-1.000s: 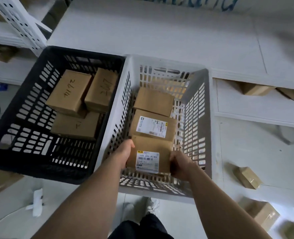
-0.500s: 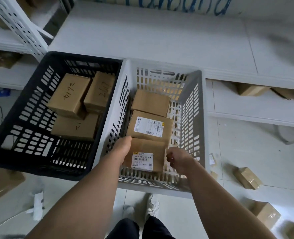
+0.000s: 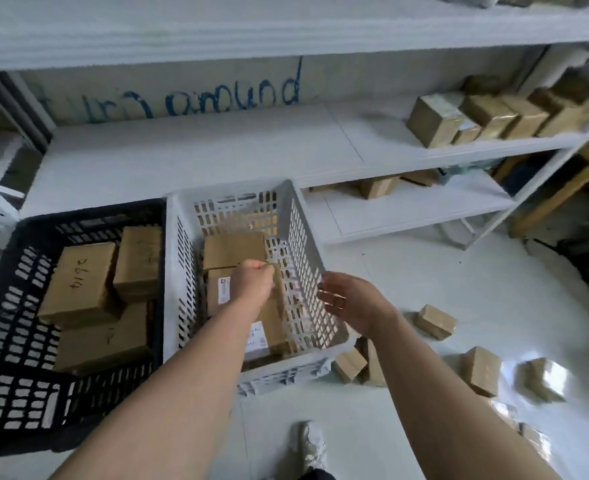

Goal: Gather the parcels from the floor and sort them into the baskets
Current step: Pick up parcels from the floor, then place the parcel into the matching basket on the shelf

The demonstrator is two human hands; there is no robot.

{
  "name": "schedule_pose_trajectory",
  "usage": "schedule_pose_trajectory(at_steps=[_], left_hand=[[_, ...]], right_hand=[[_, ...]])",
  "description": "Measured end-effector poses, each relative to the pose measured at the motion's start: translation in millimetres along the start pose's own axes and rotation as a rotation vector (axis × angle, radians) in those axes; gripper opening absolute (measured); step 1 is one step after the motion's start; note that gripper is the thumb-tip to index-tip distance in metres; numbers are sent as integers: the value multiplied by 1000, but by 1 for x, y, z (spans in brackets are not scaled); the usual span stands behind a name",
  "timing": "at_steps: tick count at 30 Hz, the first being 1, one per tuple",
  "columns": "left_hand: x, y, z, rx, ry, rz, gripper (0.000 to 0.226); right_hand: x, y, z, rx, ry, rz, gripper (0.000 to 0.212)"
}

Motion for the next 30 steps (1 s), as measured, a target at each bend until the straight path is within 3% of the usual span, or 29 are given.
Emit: schedule_pose_trajectory(at_steps=[6,16,23,30], left_hand=[[-72,11,109,10,-263,42,19],[-222,-40,307,150,-631,-7,20],[-301,-126,436,188,-652,-135,21],[-321,-207,515,240,-579,-236,20]], right_hand=[[-77,20,-112,166,221,-58,20],[-218,130,-318,402,572,40,20],[-286,228,-457,447,662,134,21],[-281,305,-543,434,635,271,24]])
Point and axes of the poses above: each hand's wrist, its own x-axis towards the middle knuckle, its own z-axis out of the palm, y = z × x, the point moved 10 cm from there along x, towards the middle knuckle, and after that the axes turned 14 degrees about -x, right-handed, at the moved point
